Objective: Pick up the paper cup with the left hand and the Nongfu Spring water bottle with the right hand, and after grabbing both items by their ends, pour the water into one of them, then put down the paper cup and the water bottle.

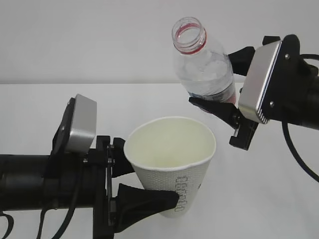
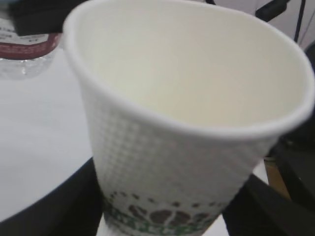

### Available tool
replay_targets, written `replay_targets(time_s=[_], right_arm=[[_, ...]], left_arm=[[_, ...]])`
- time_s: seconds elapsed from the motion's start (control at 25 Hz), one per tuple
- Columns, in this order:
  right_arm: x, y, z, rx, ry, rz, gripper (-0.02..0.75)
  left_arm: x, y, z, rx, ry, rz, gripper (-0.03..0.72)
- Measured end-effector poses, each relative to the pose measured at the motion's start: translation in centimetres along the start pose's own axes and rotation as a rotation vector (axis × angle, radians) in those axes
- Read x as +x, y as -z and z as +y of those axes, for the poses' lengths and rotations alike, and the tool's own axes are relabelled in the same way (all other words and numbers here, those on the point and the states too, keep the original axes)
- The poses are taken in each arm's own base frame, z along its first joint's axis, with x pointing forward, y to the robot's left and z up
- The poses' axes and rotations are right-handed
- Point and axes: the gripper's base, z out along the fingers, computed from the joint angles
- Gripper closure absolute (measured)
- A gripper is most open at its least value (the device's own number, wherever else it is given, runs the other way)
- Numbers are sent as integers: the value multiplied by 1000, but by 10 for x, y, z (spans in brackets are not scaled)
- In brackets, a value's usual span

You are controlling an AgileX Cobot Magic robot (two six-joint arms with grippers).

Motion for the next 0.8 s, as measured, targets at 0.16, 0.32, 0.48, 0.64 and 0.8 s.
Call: replay_targets(time_s=[0.16,0.32,0.48,0.64,0.8], right_arm=[[2,0,-4,49,15,18,252],[2,0,-7,78,49,28,252],[3,1,-10,107,75,37,252],[4,1,-12,128,99,47,252],[5,1,-14,152,123,60,253]], left_arm=[[-1,0,3,-33,-21,-15,188],[-3,0,7,-73,-33,-35,190],[-4,1,11,-125,-44,-45,193],[-4,1,14,-159,-33,-46,196],[-4,1,15,-161,-36,-45,196]])
